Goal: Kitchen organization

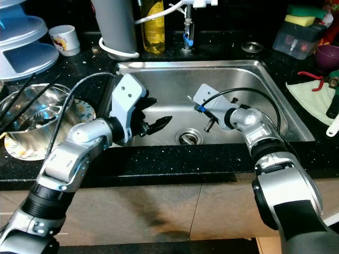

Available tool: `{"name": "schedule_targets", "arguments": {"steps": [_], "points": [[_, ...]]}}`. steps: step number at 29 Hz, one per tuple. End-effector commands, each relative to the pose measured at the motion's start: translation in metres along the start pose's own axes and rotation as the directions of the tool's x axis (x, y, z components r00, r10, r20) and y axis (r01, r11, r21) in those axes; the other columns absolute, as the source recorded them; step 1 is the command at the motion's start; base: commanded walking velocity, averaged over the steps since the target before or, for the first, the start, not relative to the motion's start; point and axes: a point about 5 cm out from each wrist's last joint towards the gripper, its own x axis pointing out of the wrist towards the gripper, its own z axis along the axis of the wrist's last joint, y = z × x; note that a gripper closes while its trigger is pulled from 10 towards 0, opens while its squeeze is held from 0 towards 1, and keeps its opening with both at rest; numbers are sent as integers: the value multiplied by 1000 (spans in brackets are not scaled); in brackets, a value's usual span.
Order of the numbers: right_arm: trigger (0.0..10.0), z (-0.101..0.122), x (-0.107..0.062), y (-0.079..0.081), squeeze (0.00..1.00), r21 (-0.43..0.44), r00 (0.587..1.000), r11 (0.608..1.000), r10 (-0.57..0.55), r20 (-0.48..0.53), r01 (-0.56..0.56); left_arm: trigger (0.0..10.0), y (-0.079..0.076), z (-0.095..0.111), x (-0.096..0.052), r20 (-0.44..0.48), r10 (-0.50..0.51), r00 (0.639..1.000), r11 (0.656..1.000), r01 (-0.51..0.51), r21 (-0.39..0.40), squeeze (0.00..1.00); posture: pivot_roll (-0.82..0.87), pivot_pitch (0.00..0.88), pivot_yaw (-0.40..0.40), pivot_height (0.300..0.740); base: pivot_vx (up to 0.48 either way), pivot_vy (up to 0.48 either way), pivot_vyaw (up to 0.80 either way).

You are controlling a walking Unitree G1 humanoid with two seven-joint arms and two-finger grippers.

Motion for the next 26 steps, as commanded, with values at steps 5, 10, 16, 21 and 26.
{"name": "schedule_targets", "arguments": {"steps": [5,10,16,21,26], "points": [[10000,4,-1,-5,0,20,998,999,-48,28,48,10000,-1,-2,-1,-5,22,1000,1000,-22,0,0,-41,209,9,740,0,0,0],[10000,7,-7,-17,0,193,979,972,-161,122,135,10000,-1,0,-1,16,32,999,999,-32,-30,0,-42,206,13,740,0,0,0],[10000,22,-24,-44,0,549,845,809,-433,314,210,10000,0,5,-3,66,70,995,994,-64,-93,0,-46,199,12,740,0,0,0],[10000,22,-28,-33,0,700,731,688,-575,366,190,10000,6,4,-6,73,172,982,979,-162,-124,0,-45,198,10,740,0,0,0],[10000,35,-36,-6,0,706,658,681,-625,420,195,10000,4,4,-7,73,182,980,977,-173,-123,0,-47,199,16,740,0,0,0]]}}
